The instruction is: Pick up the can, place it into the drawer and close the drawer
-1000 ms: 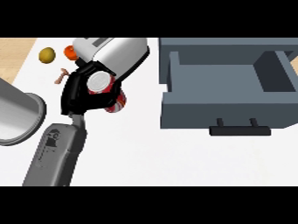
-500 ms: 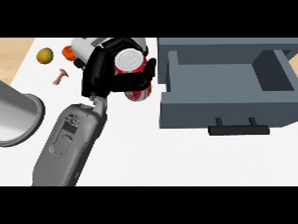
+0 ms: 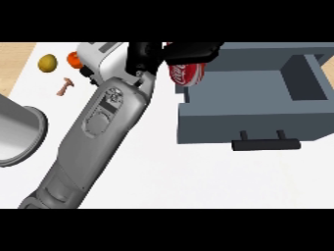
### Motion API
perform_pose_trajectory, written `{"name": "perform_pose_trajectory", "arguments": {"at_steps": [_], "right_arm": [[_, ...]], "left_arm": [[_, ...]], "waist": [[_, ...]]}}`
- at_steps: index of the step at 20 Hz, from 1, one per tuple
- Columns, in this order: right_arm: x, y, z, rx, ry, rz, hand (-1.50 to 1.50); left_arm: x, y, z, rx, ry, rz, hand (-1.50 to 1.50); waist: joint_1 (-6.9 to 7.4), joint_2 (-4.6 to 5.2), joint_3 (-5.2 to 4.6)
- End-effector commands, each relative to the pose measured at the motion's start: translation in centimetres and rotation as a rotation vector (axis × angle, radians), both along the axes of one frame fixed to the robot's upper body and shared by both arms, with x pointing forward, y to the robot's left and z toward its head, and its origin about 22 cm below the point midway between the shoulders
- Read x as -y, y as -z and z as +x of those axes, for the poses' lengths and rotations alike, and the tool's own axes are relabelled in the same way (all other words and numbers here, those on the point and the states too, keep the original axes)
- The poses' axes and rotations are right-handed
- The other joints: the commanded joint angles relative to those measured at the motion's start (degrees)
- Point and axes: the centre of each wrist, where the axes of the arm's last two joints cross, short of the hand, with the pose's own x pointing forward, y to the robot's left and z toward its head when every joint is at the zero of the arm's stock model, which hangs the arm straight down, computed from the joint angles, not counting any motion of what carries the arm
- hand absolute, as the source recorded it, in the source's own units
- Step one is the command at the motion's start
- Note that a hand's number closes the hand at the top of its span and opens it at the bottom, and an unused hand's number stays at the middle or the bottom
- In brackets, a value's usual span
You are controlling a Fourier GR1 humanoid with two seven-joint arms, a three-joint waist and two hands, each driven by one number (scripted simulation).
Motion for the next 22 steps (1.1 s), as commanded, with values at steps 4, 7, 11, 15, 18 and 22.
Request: {"name": "perform_pose_trajectory", "arguments": {"at_steps": [4,7,11,15,18,22], "right_arm": [[0.5,0.5,-0.1,-0.010,-0.003,-0.005,-1.50],[1.2,0.4,-0.7,0.006,0.019,0.012,-1.50],[0.9,0.4,0.7,-0.002,-0.017,0.000,-1.50],[-0.7,0.6,1.1,-0.011,-0.014,-0.008,-1.50],[-0.1,0.9,0.3,-0.022,-0.024,-0.002,-1.50],[-0.1,0.5,1.7,0.020,-0.030,-0.002,-1.50]], "left_arm": [[4.7,-3.7,0.7,0.016,-0.037,0.025,1.50],[4.4,-3.5,2.2,-0.003,-0.012,0.047,1.50],[5.8,-3.9,2.5,-0.026,-0.024,0.064,1.50],[6.1,-4.3,3.4,-0.024,-0.017,0.085,1.50],[5.9,-2.2,3.7,-0.045,-0.030,0.101,1.50],[7.2,-1.9,3.1,-0.030,-0.046,0.129,1.50]], "waist": [[-0.73,0.04,0.03],[-0.76,0.12,0.04],[-1.26,0.29,0.05],[-1.07,0.39,0.04],[-1.56,0.36,0.06],[-2.56,0.51,0.10]]}}
